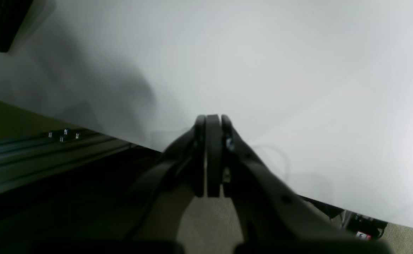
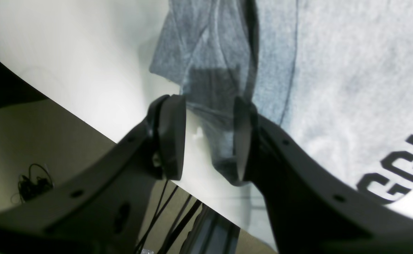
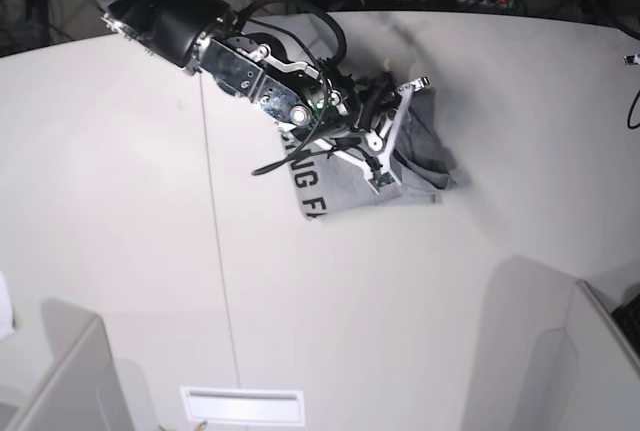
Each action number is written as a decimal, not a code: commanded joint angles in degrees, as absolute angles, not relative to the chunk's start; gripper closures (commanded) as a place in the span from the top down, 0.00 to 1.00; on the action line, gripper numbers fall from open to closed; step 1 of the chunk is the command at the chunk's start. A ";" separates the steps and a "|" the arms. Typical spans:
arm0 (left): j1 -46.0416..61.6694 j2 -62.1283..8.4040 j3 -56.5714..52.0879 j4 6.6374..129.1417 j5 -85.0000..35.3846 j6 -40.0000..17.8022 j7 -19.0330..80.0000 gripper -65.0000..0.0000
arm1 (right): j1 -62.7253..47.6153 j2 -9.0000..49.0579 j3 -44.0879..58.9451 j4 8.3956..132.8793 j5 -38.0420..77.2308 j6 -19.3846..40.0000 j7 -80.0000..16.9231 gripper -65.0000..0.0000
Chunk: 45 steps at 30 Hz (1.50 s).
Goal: Fold the T-shirt properly
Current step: 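Fold the lifted edge over the bundle with the right gripper, then press the folded bundle down with the right gripper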
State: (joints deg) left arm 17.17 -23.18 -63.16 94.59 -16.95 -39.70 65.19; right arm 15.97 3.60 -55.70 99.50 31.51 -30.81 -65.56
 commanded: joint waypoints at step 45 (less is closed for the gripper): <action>17.36 -24.48 -63.87 95.25 -17.01 -40.00 64.57 0.00 | 21.85 4.97 -57.01 89.98 31.87 -30.29 -62.02 0.00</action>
